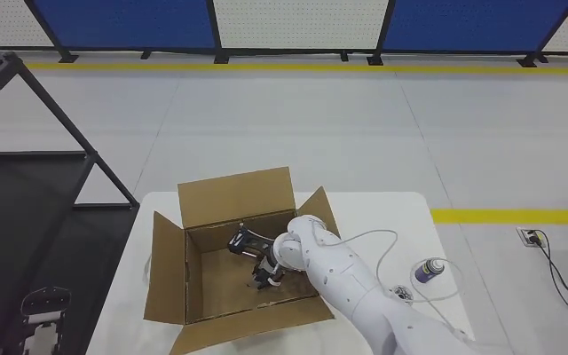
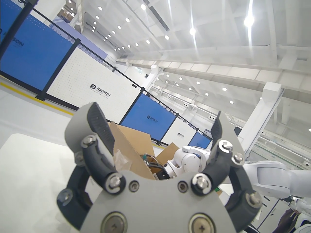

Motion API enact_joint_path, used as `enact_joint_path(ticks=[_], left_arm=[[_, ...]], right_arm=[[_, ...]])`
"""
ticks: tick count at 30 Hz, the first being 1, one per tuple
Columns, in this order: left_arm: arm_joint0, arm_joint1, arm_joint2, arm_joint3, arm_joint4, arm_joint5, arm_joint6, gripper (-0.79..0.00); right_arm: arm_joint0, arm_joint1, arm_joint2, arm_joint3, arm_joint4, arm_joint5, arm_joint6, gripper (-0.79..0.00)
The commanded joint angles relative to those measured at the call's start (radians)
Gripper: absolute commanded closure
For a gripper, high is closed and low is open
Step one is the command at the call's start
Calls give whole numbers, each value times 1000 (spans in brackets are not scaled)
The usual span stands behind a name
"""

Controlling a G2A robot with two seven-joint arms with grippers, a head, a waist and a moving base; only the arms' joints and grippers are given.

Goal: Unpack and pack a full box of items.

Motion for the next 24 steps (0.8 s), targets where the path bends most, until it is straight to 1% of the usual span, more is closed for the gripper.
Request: enact_joint_path(ticks=[1, 2, 4, 6, 8, 12, 14, 16, 18, 20, 22, 24], left_arm=[[0, -4, -1, 1, 2, -2, -1, -785], [-1, -5, -2, 2, 2, -3, -1, -785], [-2, -9, -3, 3, 5, -4, -2, -785], [-4, -12, -4, 3, 8, -7, -5, -785], [-6, -16, -4, 3, 8, -10, -7, -785], [-8, -22, -7, 4, 8, -15, -12, -785], [-10, -26, -11, 4, 6, -17, -13, -785], [-10, -29, -12, 5, 4, -21, -18, -785], [-11, -32, -15, 6, 4, -22, -19, -785], [-11, -35, -17, 7, 5, -22, -22, -785], [-11, -39, -18, 7, 4, -23, -24, -785], [-12, -42, -18, 8, 6, -26, -28, -785]], right_arm=[[0, -6, 4, 8, 0, 10, 15, -588], [-1, -9, 6, 13, 0, 12, 19, -585], [-1, -15, 10, 22, -3, 14, 23, -545], [0, -19, 12, 30, -10, 16, 21, -533], [0, -24, 14, 36, -17, 14, 15, -557], [0, -33, 10, 38, -47, 4, 17, -579], [1, -37, 9, 41, -64, 11, 5, -640], [2, -42, 7, 40, -85, 29, -24, -653], [3, -44, 6, 40, -103, 31, -57, -643], [5, -45, 9, 42, -114, 18, -86, -643], [8, -45, 12, 49, -120, 3, -101, -683], [10, -45, 15, 55, -127, -2, -106, -671]])
